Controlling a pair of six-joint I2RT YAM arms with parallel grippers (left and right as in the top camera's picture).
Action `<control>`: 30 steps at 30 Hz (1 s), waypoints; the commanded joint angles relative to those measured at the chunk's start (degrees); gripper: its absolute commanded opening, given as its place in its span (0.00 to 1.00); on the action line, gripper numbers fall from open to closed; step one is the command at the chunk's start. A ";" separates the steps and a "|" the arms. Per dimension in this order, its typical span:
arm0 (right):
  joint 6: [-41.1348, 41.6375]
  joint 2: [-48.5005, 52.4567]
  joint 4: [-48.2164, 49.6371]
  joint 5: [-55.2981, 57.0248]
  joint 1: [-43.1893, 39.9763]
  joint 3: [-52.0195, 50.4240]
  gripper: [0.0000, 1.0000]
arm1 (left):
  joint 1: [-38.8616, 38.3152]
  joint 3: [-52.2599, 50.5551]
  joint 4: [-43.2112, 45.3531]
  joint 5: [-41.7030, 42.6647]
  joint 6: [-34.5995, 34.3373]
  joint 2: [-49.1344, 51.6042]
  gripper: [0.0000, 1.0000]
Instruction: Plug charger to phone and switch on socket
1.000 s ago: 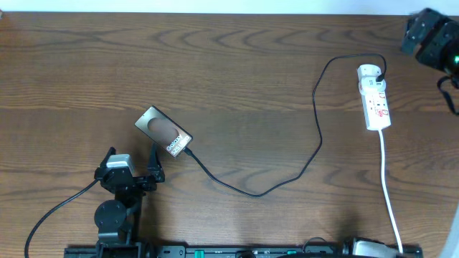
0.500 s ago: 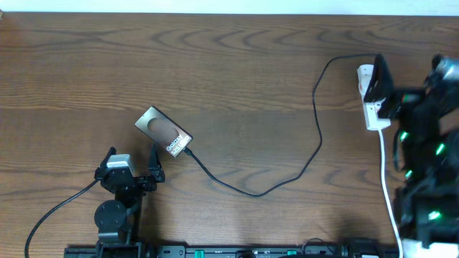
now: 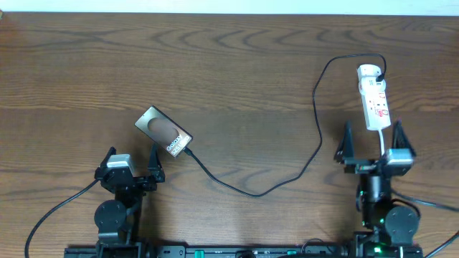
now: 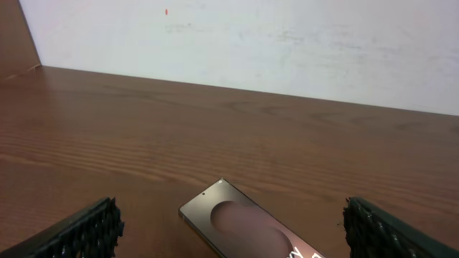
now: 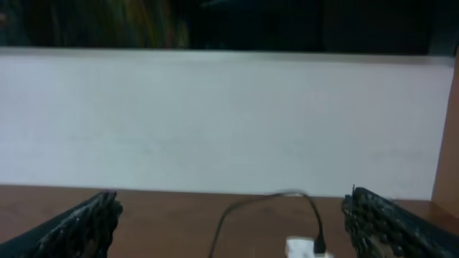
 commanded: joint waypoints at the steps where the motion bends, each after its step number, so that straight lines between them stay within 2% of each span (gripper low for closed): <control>1: -1.03 -4.26 0.90 0.74 0.66 -4.83 0.99 | -0.17 -1.68 -0.90 -0.11 0.59 -0.33 0.94; 11: -1.42 -9.14 -16.22 2.67 1.01 -4.83 0.99 | -0.17 -1.68 -0.90 -0.11 0.59 -0.33 0.94; 17: -1.40 -13.60 -30.34 3.76 1.01 -4.83 0.99 | -0.17 -1.68 -0.90 -0.09 0.59 -0.33 0.94; 30: -5.35 -16.09 -30.62 4.02 1.01 -4.83 0.99 | -0.17 -1.68 -0.90 -0.11 0.59 -0.33 0.94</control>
